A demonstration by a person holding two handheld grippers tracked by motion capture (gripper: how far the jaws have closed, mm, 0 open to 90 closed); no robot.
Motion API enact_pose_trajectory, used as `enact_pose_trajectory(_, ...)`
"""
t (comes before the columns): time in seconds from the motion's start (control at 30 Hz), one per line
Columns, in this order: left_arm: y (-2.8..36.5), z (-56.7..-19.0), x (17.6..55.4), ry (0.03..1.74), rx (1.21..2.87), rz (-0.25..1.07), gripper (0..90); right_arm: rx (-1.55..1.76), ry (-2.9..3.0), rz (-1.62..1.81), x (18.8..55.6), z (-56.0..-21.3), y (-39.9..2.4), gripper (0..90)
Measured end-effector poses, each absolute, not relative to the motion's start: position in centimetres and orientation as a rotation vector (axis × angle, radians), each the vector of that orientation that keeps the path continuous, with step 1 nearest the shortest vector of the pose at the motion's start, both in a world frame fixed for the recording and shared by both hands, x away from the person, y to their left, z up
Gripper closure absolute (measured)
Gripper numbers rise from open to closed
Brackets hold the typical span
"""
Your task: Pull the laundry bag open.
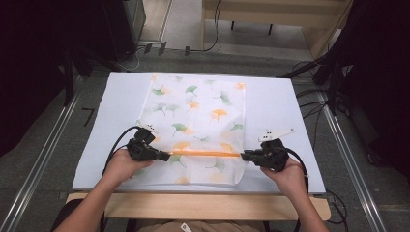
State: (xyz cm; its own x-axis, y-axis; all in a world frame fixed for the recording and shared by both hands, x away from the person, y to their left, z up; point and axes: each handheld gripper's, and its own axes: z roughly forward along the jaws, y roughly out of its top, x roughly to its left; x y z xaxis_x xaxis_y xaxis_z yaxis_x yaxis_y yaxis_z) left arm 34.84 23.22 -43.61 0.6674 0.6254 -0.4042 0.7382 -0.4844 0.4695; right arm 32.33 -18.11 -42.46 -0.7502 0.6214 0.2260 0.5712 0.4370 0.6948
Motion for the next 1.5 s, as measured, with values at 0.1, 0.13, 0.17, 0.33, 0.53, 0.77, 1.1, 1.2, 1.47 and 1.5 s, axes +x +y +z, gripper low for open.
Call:
enact_pose_trajectory(0.1,23.2,-43.6,34.8,1.047,2.256,-0.238,90.0,1.089,2.617,1.209,32.4,-42.6,-18.1,84.2)
enact_pose_trajectory(0.13,23.2,-43.6,34.8,1.045,2.257,-0.24,90.0,1.093,2.623,1.196,32.4,-42.6,-18.0,84.2)
enact_pose_trajectory(0.17,23.2,-43.6,34.8,1.045,2.258,-0.24,90.0,1.094,2.623,1.188,32.4,-42.6,-18.0,84.2)
enact_pose_trajectory(0.33,23.3,-43.6,34.9,1.048,2.252,-0.238,90.0,1.105,2.628,1.189,32.4,-42.6,-18.0,84.2)
enact_pose_trajectory(0.53,23.5,-43.6,34.9,1.047,2.258,-0.245,90.0,1.101,2.629,1.193,32.4,-42.6,-18.0,84.3)
enact_pose_trajectory(0.77,24.3,-43.7,34.9,1.057,2.262,-0.244,90.0,1.101,2.63,1.197,32.4,-42.6,-18.1,84.4)
enact_pose_trajectory(1.1,27.3,-43.5,34.3,1.112,2.244,-0.218,90.0,1.099,2.637,1.183,32.4,-42.7,-18.0,84.3)
enact_pose_trajectory(1.2,27.3,-43.5,34.3,1.111,2.239,-0.212,90.0,1.09,2.639,1.186,32.4,-42.7,-17.9,84.4)
enact_pose_trajectory(1.47,27.1,-43.5,34.3,1.114,2.237,-0.211,90.0,1.104,2.635,1.176,32.4,-42.8,-17.9,84.4)
enact_pose_trajectory(1.5,27.1,-43.5,34.3,1.114,2.237,-0.212,90.0,1.103,2.635,1.176,32.4,-42.8,-17.9,84.4)
